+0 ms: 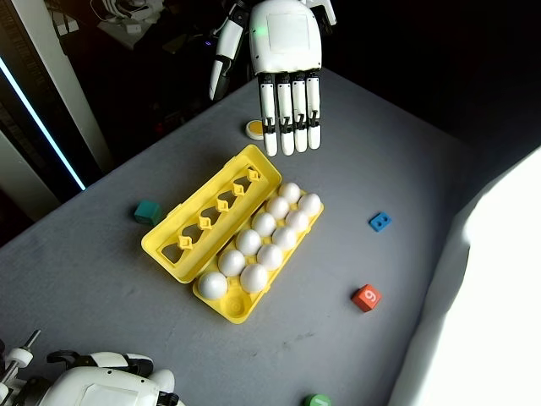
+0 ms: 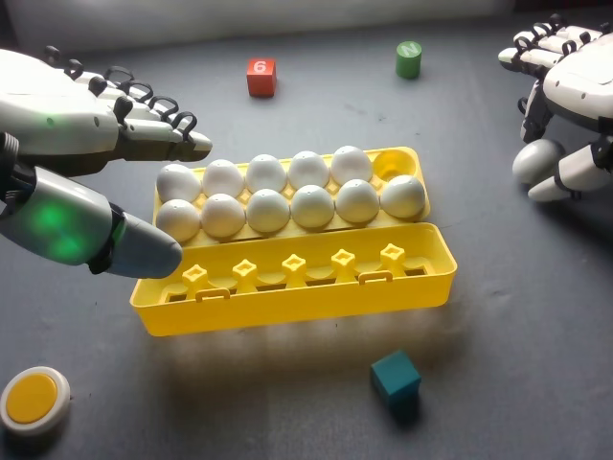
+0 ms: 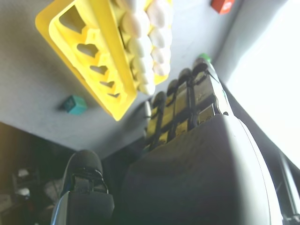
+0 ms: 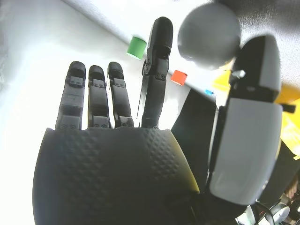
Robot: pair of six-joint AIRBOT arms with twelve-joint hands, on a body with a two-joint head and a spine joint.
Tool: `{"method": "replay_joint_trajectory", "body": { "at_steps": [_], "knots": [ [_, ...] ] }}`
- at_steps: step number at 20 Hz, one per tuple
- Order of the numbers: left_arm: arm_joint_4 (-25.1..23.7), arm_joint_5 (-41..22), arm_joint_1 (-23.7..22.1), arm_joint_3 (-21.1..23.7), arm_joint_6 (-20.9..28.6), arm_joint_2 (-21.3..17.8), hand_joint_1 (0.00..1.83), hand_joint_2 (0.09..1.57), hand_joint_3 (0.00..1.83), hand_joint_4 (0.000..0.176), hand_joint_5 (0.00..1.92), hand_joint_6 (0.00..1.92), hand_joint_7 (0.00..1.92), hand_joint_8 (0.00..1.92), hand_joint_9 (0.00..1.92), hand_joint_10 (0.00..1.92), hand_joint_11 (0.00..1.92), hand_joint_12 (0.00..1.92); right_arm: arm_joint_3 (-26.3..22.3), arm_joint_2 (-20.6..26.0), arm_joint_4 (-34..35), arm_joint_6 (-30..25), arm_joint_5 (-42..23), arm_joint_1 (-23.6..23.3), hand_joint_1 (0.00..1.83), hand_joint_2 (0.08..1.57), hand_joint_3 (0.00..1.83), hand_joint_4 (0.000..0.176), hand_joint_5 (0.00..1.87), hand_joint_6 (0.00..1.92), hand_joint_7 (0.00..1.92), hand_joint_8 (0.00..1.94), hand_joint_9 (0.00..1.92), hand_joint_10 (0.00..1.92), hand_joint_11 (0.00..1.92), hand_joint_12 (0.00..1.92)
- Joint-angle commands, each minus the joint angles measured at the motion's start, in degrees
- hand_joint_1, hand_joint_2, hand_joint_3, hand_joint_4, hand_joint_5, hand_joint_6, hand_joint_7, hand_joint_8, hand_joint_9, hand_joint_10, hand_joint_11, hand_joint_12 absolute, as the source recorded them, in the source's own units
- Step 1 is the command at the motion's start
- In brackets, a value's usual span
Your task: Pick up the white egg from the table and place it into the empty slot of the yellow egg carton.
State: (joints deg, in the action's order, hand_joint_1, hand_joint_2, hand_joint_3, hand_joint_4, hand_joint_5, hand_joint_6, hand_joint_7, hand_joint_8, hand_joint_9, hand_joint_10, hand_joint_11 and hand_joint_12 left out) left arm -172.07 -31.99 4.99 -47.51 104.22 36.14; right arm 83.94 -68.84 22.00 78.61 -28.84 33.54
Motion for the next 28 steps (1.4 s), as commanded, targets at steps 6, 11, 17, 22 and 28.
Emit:
{"method": "replay_joint_trajectory", "body": {
  "at_steps": [6,11,17,22,28],
  "knots": [
    [-0.51,5.17,-0.89,-0.18,0.12,-0.28,0.00,1.16,0.00,0.000,0.00,0.00,0.00,0.00,0.00,0.00,0.00,0.00,0.35,0.12,-0.23,-0.25,-6.77,-0.13,1.10,0.98,0.00,0.166,1.28,0.42,0.07,0.00,0.00,0.00,0.00,0.00],
    [-0.51,5.17,-0.94,-0.05,0.12,-0.28,0.00,1.16,0.00,0.000,0.00,0.00,0.00,0.00,0.00,0.00,0.00,0.00,-0.14,0.16,-0.23,-0.25,-6.77,-0.15,1.09,1.00,0.00,0.176,1.23,0.55,0.05,0.00,0.00,0.00,0.00,0.00],
    [-0.51,5.16,-1.02,-0.02,0.16,-0.28,0.00,1.16,0.00,0.000,0.00,0.00,0.00,0.00,0.00,0.00,0.00,0.00,-2.75,0.58,1.92,-1.78,-7.14,-2.83,1.13,0.99,0.00,0.076,1.28,0.49,0.25,0.00,0.05,0.00,0.00,0.00],
    [-0.51,5.17,-1.02,-0.05,0.16,-0.28,0.00,1.16,0.00,0.000,0.00,0.00,0.00,0.00,0.00,0.00,0.00,0.00,-3.58,-0.91,2.60,-6.80,-10.63,-5.76,1.13,1.00,0.00,0.074,1.24,0.56,0.22,0.00,0.03,0.00,0.00,0.00],
    [-0.51,5.17,-1.02,-0.09,0.16,-0.28,0.00,1.17,0.01,0.000,0.01,0.00,0.00,0.00,0.00,0.00,0.00,0.00,-3.48,-4.68,2.62,-9.10,-13.85,-7.57,1.12,1.00,0.00,0.107,1.25,0.54,0.22,0.00,0.02,0.00,0.00,0.00]
  ]
}}
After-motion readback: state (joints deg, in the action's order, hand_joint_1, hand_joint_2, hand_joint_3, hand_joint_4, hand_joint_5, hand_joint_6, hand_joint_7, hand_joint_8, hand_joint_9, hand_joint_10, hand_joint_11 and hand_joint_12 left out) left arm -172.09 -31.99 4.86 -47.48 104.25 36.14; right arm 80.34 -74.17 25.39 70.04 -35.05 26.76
